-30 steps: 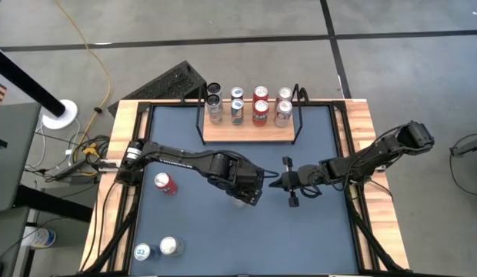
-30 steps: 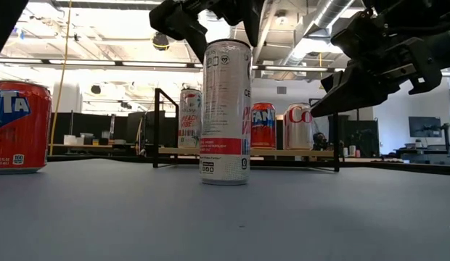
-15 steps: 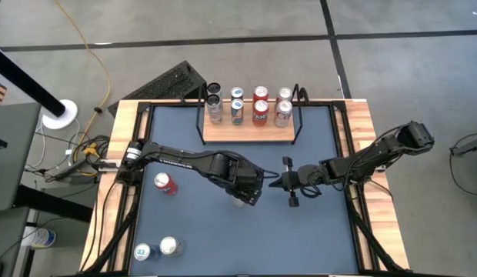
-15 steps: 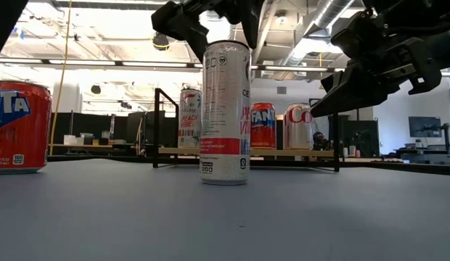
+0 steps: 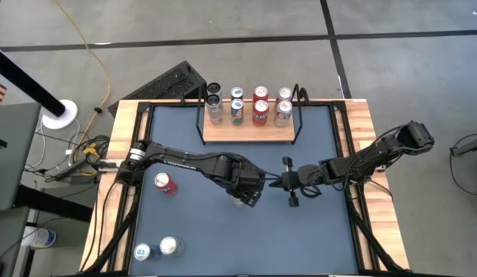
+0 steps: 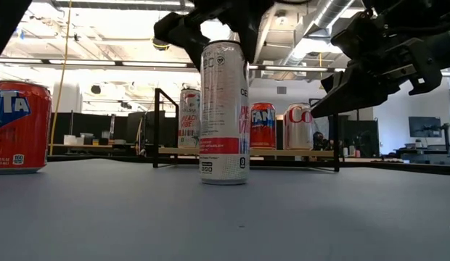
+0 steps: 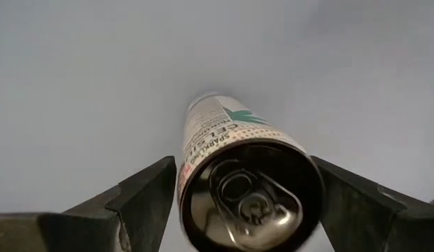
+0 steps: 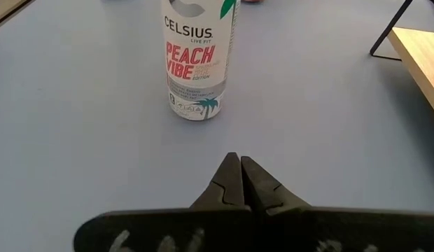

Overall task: Place canned beverage on shelf
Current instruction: Put the white soda can on the shelf aligned with the other white soda can

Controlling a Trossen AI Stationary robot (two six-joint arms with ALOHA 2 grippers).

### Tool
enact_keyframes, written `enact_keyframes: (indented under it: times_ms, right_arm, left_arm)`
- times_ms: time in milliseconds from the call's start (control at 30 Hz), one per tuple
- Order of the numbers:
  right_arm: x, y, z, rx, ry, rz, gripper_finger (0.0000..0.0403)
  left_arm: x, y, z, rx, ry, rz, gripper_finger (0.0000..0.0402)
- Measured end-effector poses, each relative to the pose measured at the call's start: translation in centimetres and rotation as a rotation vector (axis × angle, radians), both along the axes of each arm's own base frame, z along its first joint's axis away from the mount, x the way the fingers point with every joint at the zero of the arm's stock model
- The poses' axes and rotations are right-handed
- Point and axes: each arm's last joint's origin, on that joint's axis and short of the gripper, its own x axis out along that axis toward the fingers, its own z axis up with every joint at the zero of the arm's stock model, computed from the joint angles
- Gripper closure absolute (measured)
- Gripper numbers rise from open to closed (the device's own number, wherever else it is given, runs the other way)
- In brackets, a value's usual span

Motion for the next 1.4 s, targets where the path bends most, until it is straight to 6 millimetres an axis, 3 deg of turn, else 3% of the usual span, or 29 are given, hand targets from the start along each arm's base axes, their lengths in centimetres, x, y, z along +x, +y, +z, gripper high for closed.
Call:
enact_keyframes:
  times_ms: [200, 433, 567, 1167, 1400]
  right_arm:
    - [0.0, 0.0, 0.0, 0.0, 0.001, 0.0, 0.0403]
    - [0.0, 0.0, 0.0, -0.001, 0.003, 0.0, 0.0403]
    - [0.0, 0.0, 0.0, -0.001, 0.002, 0.0, 0.0403]
    - [0.0, 0.0, 0.0, -0.001, 0.001, 0.0, 0.0403]
    - [0.0, 0.0, 0.0, 0.0, 0.0, 0.0, 0.0403]
  left_arm:
    - [0.3, -0.1, -1.2, -0.012, 0.041, -0.042, 0.0107]
    - [0.4, -0.1, -1.3, 0.014, 0.044, -0.068, 0.016]
    - [0.4, -0.1, -1.3, 0.025, 0.044, -0.13, 0.0162]
    - [-1.7, -3.2, -1.3, 0.17, 0.146, -1.059, 0.0148]
    - [-1.9, -5.2, -1.5, 0.268, 0.122, -1.217, 0.0129]
